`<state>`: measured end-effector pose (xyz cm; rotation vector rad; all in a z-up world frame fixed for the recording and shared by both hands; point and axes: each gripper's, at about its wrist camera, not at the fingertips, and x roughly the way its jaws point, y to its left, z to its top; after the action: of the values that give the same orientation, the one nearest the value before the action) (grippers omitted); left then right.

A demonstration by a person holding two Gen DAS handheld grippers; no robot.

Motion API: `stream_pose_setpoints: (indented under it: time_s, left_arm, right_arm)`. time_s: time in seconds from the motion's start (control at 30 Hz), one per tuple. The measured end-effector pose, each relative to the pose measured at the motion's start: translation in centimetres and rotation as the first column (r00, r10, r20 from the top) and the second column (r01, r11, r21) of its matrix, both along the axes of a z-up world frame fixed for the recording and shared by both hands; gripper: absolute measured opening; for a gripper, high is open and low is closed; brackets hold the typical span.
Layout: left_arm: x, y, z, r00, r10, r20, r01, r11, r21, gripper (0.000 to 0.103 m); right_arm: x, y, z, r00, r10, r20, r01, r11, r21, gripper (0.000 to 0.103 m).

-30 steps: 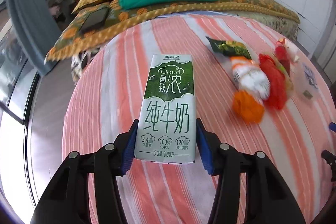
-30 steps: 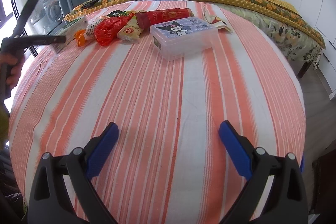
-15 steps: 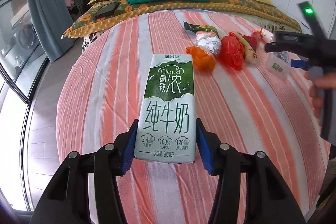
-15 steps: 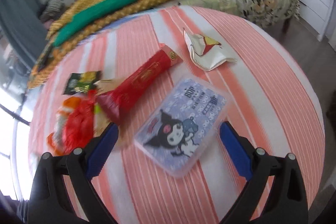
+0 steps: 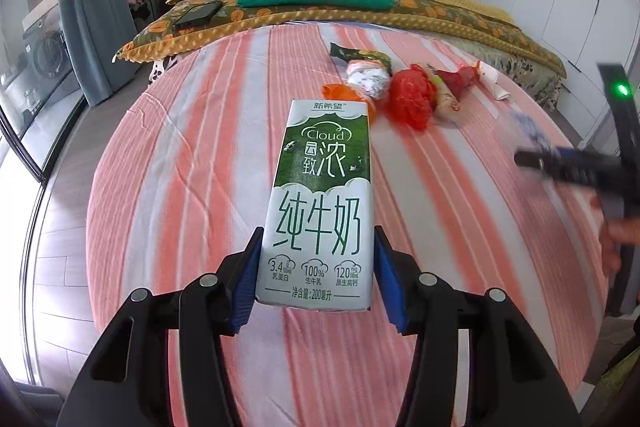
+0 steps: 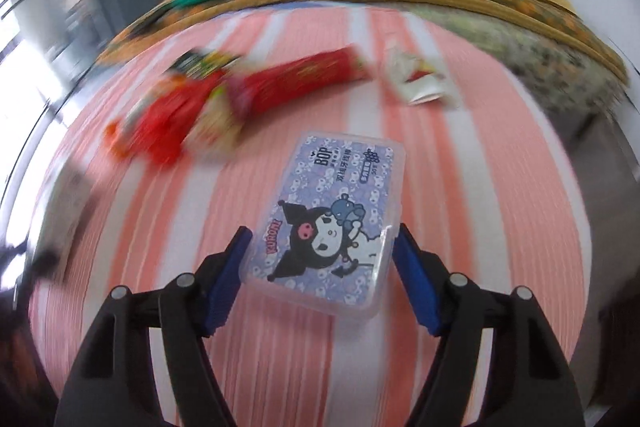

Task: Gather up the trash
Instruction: 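Grasp the green-and-white milk carton with the left tool while the right tool grasps the clear card box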

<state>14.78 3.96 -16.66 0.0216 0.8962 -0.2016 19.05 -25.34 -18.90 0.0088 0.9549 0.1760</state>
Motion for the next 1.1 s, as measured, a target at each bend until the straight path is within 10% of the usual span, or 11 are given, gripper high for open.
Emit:
stream_pose_setpoints:
  time_s: [0.17,0.7,1.03,1.1]
  left_arm:
    - [-1.2,-2.2,0.0,1.000,-0.021,0.004,0.021,1.000,-0.015,0.052]
    - [-3.1,-1.8,0.3,0.994,-0.103,-0.033,0.101,0.994,-0.034,0.091]
    - [1.8,-5.1,0.4,0.989,-0.142,-0.042,0.147,0.973,0.176,0.088]
    - [2.1,-5.1,0.3,0.988,-0.146,-0.052,0.153,0.970,0.187,0.071]
  right_arm:
    - [-6.2,1.2,-0.6,0.986,0.167,0.014,-0.167,0.986,-0.031,0.068]
    - [-10.0,-1.9,-0.1,1.000,-0.007,0.002,0.007,0.998,0.056,0.085]
    - [-4.4,0.5,0.0,0.993,-0.061,-0.100,0.063,0.998,0.016,0.085]
    - [-4.0,0.3,-0.1,0.992,-0.064,-0.110,0.067,0.998,0.021,0.062]
